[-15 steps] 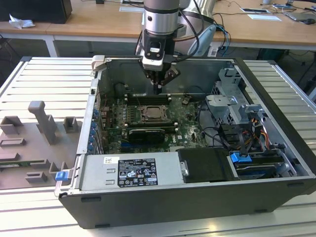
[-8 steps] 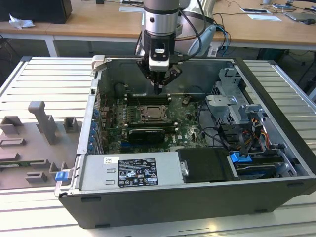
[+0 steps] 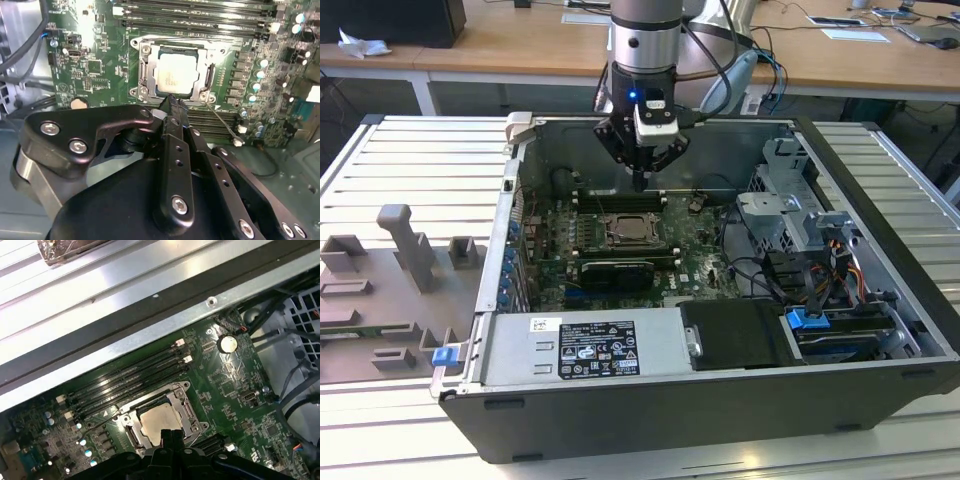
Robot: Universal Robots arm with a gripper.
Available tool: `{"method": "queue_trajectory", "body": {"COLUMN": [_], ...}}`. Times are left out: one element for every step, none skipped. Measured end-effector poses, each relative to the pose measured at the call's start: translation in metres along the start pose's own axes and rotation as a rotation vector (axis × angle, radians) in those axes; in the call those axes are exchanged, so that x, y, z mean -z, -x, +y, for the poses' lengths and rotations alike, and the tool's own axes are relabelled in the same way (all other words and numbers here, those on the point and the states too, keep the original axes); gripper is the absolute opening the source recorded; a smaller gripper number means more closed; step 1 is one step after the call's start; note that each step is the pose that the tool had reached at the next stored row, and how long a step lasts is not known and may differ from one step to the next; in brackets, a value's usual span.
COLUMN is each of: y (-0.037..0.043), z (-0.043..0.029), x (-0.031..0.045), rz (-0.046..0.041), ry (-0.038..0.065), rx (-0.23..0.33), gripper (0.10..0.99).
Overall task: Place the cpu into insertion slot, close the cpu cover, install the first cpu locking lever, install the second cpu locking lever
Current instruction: 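Install the first cpu locking lever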
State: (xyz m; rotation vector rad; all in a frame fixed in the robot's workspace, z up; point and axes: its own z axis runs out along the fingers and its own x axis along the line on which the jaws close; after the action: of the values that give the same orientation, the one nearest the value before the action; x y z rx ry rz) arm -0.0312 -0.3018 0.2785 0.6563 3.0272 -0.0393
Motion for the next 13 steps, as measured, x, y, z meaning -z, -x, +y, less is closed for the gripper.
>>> {"method": "queue_trajectory", "body": {"y": [0.0,0.0,0.0,0.0,0.0,0.0,0.0,0.0,0.0,0.0,0.0,0.0,0.0], "z": [0.0,0.0,0.0,0.0,0.0,0.0,0.0,0.0,0.0,0.0,0.0,0.0,0.0], "x": [0.0,0.0,0.0,0.0,0.0,0.0,0.0,-0.0001,-0.0001,0.0,0.0,0.0,-0.0001], "rz": [-0.0002,-0.0004,-0.0007,-0.0011,-0.0013,-0.0015,-0.0019,-0.0022,-0.0026,-0.003,-0.0032,-0.0033,-0.0035], "ry": [0.001,0.001,0.002,0.004,0.004,0.005,0.006,0.007,0.008,0.009,0.01,0.01,0.011], "rx": [0.011,0.025,0.048,0.073,0.087,0.1,0.124,0.146,0.168,0.194,0.204,0.214,0.225], "gripper": [0.106,0.106,0.106,0.106,0.106,0.106,0.106,0.106,0.106,0.106,0.106,0.106,0.106]}}
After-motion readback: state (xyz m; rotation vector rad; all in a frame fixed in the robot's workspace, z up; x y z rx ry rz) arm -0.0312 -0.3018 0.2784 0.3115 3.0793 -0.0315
